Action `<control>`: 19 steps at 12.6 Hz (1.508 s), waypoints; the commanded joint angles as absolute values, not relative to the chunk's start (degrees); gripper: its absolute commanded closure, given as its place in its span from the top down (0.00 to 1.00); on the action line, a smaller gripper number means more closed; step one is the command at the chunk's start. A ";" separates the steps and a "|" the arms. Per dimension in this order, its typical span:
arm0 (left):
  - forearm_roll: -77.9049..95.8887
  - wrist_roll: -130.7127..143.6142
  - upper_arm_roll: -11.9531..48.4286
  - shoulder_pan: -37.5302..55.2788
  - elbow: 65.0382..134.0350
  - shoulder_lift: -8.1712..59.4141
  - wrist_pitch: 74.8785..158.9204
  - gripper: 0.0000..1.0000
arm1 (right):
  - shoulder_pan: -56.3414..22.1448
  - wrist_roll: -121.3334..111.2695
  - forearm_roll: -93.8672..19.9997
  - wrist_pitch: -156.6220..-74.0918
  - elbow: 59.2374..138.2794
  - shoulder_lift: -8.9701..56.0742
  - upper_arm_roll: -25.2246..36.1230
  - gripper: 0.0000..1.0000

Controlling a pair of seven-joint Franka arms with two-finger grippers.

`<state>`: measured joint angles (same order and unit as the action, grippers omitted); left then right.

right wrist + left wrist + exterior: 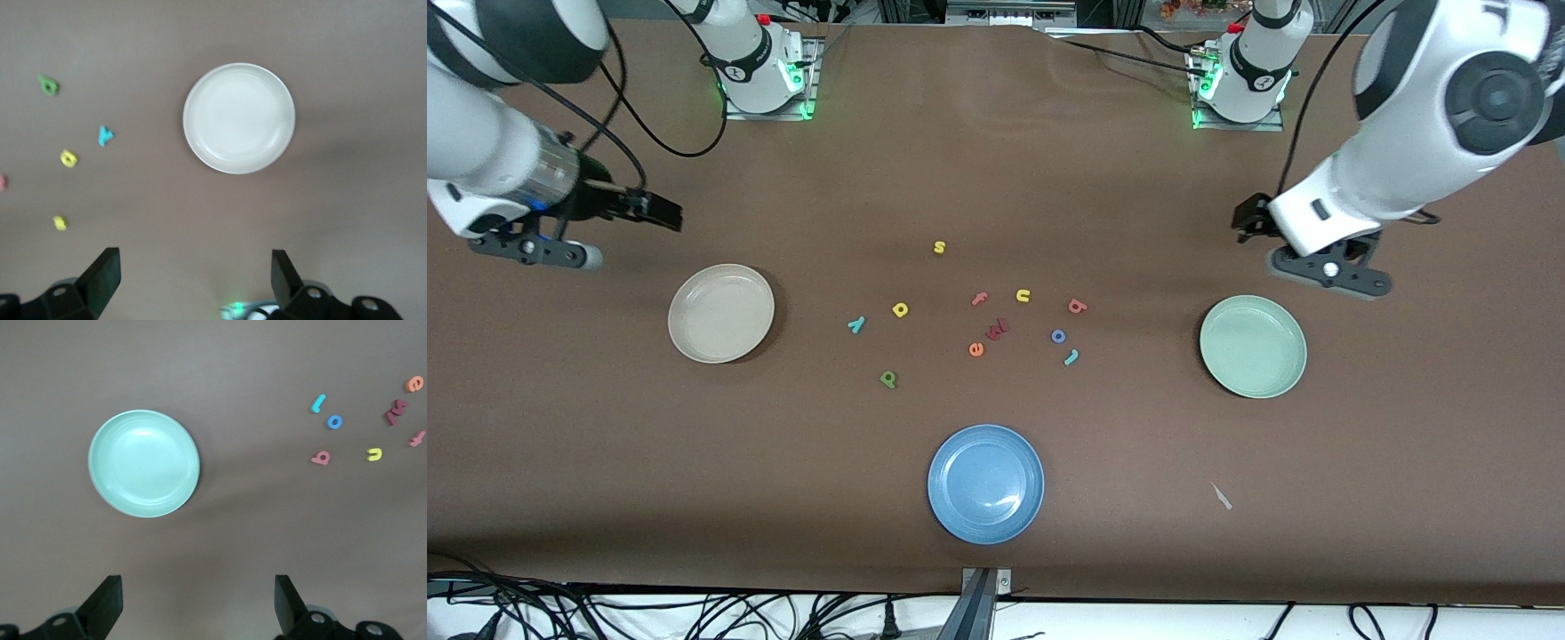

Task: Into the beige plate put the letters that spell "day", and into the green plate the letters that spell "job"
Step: 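Reach the right gripper to the cyan y while the left gripper reaches the blue o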

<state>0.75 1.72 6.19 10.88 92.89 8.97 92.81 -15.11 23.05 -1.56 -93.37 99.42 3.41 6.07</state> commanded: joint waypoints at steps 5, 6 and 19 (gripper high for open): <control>0.26 20.27 5.89 18.28 91.41 18.79 103.69 1.00 | -24.69 56.05 -5.17 -109.14 102.30 10.89 6.07 1.00; 0.35 22.83 5.89 19.15 91.41 20.37 105.36 1.00 | -24.78 57.29 -6.06 -111.68 103.78 11.33 5.89 1.00; -0.35 44.21 5.80 28.74 83.32 41.48 120.58 0.60 | -27.69 69.17 -8.35 -142.38 113.91 27.68 2.11 1.00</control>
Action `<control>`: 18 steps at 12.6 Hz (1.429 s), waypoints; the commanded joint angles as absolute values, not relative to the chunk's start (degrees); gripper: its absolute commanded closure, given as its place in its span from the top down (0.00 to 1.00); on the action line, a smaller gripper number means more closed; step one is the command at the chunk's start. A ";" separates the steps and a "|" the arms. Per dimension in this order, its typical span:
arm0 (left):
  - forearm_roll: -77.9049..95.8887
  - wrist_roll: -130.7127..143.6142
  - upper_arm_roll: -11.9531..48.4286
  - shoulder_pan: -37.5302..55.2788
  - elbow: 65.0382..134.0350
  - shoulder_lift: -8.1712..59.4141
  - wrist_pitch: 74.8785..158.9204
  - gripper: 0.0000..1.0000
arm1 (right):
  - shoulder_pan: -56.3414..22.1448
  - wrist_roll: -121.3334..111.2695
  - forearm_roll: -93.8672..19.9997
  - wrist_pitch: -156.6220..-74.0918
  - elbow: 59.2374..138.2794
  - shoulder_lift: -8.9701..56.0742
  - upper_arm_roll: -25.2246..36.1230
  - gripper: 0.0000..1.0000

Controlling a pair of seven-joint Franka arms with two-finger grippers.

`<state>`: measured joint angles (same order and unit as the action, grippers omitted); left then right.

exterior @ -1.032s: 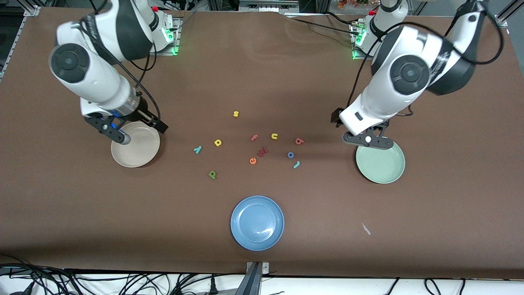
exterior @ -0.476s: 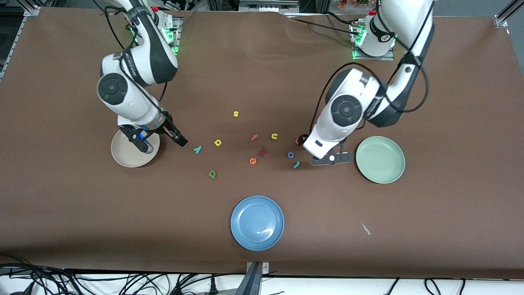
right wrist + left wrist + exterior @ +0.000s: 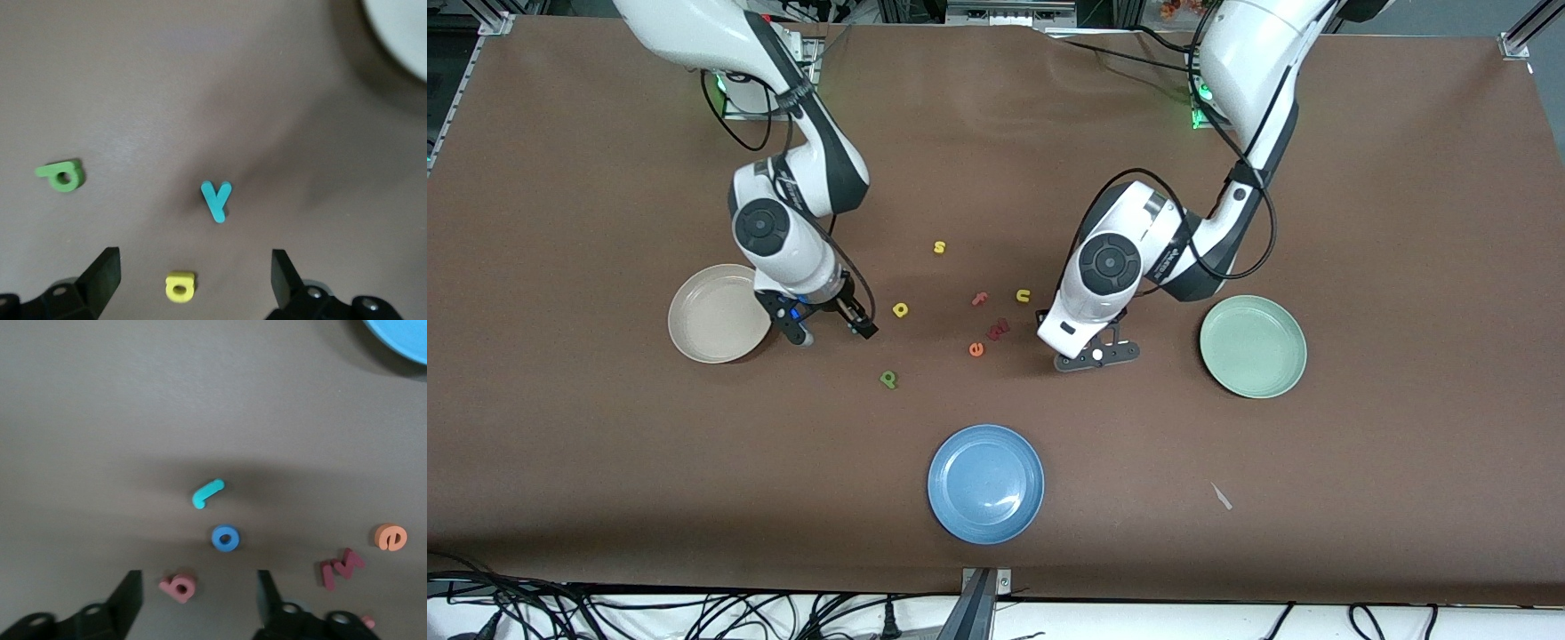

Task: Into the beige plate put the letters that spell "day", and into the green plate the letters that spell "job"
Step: 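Reach the right gripper to the cyan y while the left gripper reaches the blue o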

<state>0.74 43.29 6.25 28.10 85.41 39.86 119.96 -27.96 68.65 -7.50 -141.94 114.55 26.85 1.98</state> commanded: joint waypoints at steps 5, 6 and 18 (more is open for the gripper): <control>-0.44 43.24 5.80 28.83 83.50 44.03 123.39 0.54 | -27.42 69.35 -8.44 -143.96 113.47 31.11 2.29 0.98; -0.53 43.50 5.80 29.52 83.50 44.82 124.53 0.54 | -27.42 69.35 -8.44 -144.14 113.38 31.29 2.29 0.96; -0.62 44.03 5.63 30.76 84.73 47.37 128.41 0.55 | -26.81 69.17 -8.44 -145.99 112.41 33.84 2.29 0.39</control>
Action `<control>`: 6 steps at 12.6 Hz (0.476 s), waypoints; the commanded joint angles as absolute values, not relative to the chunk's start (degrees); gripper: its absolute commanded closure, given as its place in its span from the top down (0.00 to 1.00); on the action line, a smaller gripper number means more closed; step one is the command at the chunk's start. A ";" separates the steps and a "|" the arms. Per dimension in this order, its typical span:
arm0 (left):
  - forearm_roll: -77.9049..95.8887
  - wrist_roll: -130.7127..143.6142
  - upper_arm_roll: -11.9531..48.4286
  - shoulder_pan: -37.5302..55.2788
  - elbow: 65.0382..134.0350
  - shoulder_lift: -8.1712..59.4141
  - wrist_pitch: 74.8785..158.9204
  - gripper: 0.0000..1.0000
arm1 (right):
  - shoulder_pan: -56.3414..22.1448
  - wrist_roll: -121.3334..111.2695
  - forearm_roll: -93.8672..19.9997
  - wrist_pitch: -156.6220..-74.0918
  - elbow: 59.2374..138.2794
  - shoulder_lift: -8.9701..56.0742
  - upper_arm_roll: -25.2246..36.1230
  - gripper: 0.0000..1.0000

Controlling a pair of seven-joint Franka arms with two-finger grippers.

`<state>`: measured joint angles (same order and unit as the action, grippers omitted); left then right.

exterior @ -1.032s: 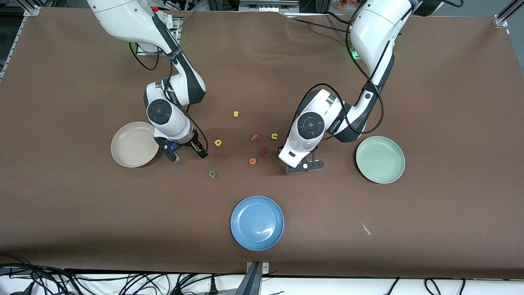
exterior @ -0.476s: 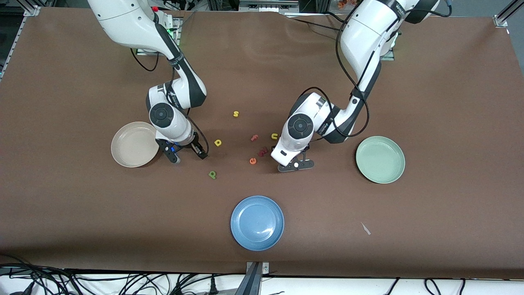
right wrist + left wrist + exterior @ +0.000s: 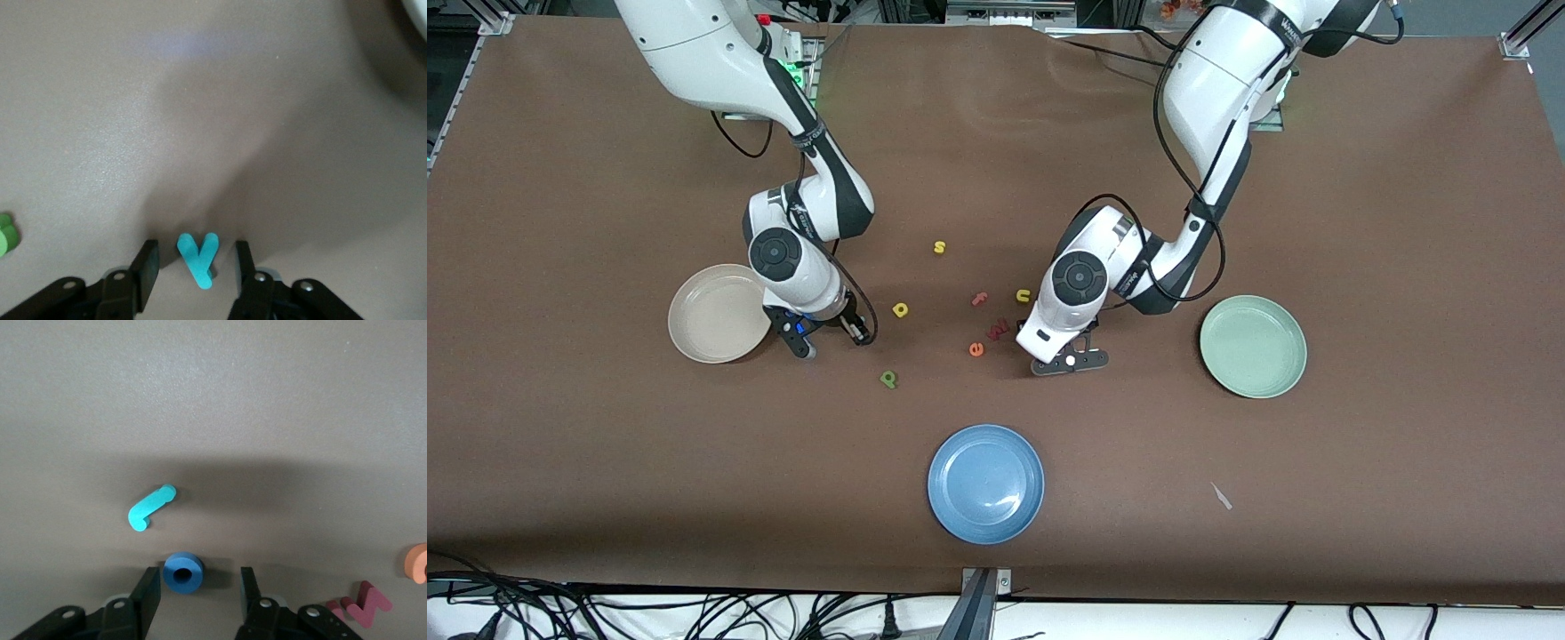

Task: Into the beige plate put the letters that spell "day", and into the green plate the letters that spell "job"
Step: 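Reach the right gripper to the cyan y while the left gripper reaches the blue o, then grasp the cyan y with the right gripper while the left gripper grasps the blue o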

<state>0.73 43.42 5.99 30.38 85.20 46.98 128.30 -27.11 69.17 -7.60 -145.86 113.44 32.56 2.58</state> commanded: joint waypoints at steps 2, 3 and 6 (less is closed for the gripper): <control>-0.62 44.12 5.54 30.76 84.99 47.37 128.41 0.54 | -26.89 69.17 -8.44 -145.81 111.98 34.10 2.29 0.19; -0.62 44.12 5.54 30.76 84.99 47.72 128.50 0.53 | -26.89 69.00 -8.44 -145.64 111.54 34.19 2.37 0.05; -0.62 44.12 5.62 30.67 84.99 47.90 128.50 0.23 | -26.89 67.77 -8.09 -145.29 110.57 34.19 2.29 0.00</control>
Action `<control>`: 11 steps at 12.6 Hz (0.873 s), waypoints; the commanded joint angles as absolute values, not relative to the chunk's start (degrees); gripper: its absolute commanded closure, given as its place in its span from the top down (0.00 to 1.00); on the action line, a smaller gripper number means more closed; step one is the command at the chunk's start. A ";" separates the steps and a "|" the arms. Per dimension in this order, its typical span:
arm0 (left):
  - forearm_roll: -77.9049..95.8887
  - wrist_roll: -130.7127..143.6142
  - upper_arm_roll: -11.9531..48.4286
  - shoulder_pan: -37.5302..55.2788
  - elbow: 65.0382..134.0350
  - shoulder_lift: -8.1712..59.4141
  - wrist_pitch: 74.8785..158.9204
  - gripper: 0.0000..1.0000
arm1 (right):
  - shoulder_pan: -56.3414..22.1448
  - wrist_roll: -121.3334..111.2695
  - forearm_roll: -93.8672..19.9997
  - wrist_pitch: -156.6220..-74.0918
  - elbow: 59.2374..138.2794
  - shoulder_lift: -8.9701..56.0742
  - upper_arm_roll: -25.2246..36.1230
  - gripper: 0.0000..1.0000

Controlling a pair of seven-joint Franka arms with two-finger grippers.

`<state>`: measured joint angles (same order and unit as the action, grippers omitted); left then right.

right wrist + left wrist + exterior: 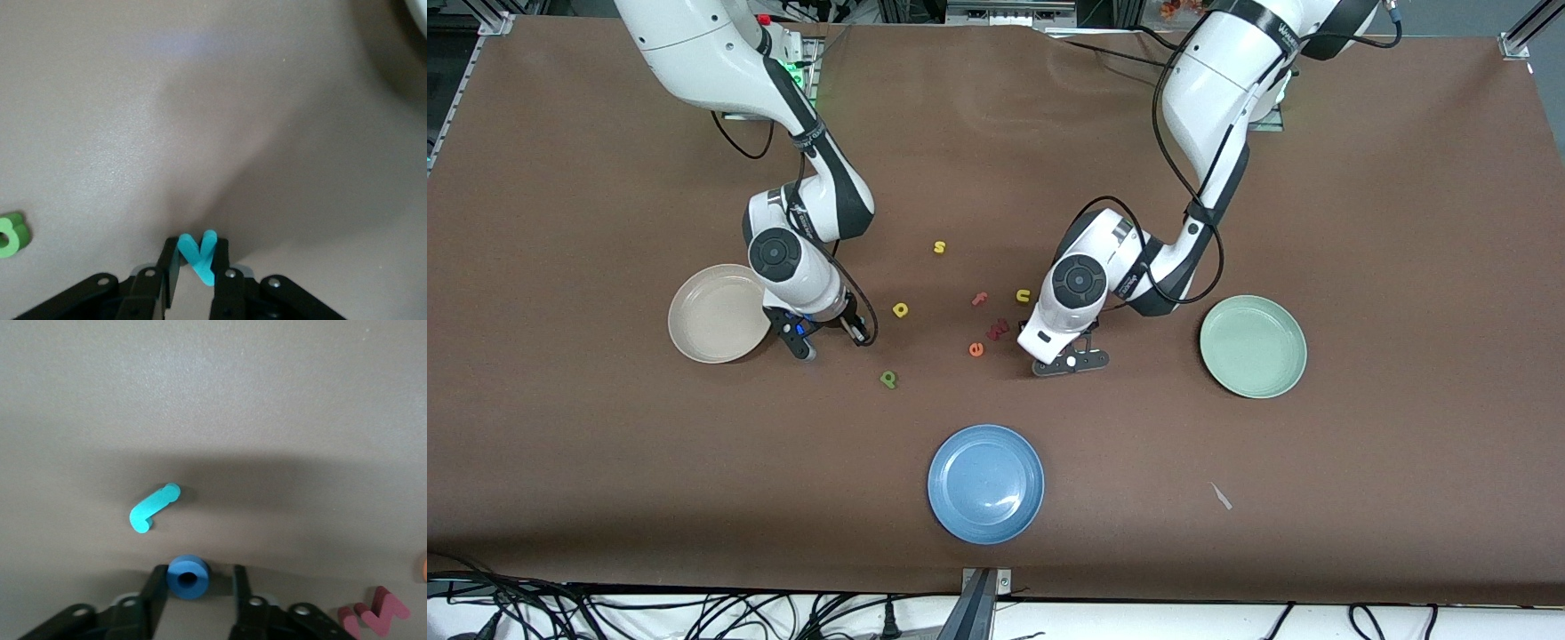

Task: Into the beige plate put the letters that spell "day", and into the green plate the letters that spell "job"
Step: 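Grasp the cyan y with the right gripper while the left gripper grasps the blue o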

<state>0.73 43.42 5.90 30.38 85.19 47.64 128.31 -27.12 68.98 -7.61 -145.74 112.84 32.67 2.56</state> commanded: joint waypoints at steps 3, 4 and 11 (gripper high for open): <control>-0.62 44.03 5.54 30.67 84.90 47.55 127.80 0.00 | -27.25 61.21 -7.47 -144.24 110.13 33.58 2.37 0.00; -0.62 44.03 5.45 30.67 84.82 47.29 127.62 0.00 | -27.16 57.69 -7.38 -139.97 109.52 31.75 2.63 0.00; -6.57 39.91 3.96 29.18 84.29 38.60 111.56 0.00 | -27.16 27.98 -6.51 -124.80 114.51 19.96 13.35 0.00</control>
